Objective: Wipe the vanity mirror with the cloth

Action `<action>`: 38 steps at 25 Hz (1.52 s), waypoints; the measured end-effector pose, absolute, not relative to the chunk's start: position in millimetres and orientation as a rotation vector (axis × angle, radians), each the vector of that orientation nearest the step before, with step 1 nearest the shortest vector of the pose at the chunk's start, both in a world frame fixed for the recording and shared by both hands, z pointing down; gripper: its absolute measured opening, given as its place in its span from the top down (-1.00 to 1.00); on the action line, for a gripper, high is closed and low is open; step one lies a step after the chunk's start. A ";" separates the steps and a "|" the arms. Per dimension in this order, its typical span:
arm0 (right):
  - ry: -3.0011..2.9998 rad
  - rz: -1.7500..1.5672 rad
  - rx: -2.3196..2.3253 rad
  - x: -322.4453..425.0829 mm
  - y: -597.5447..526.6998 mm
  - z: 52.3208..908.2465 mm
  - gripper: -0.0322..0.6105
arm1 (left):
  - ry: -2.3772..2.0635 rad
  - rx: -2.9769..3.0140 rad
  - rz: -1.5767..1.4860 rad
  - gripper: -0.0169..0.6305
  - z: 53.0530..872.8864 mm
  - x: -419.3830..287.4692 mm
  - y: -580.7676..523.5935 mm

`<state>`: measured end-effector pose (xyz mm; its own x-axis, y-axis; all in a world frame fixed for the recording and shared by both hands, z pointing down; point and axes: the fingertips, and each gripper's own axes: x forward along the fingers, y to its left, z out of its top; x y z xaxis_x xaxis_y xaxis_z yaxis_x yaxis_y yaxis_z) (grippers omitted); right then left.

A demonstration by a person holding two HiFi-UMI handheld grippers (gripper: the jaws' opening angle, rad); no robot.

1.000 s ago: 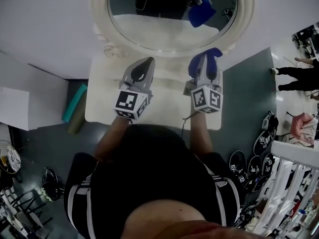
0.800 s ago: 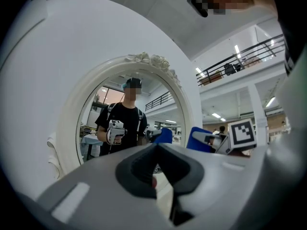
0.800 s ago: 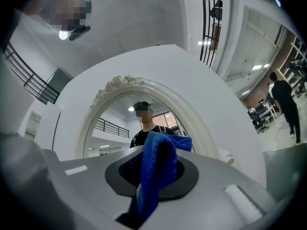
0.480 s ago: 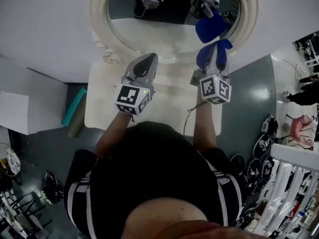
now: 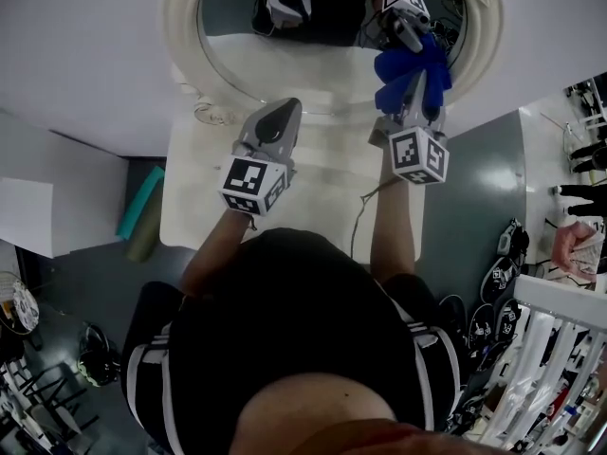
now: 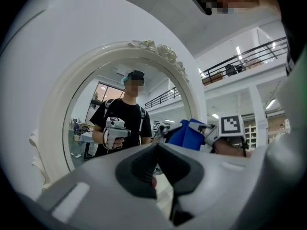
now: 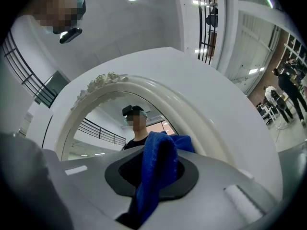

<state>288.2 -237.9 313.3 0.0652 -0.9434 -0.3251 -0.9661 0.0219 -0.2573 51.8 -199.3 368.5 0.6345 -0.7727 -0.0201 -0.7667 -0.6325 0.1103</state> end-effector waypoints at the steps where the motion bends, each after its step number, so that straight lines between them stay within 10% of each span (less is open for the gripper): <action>1: 1.897 0.080 -1.939 288.8 -240.5 312.3 0.77 | -1.303 2.754 -0.097 0.92 369.8 51.5 -200.9; 38: 1.854 0.314 -1.772 272.7 -244.6 205.7 0.77 | -1.315 2.696 -0.127 0.92 369.7 42.0 -208.1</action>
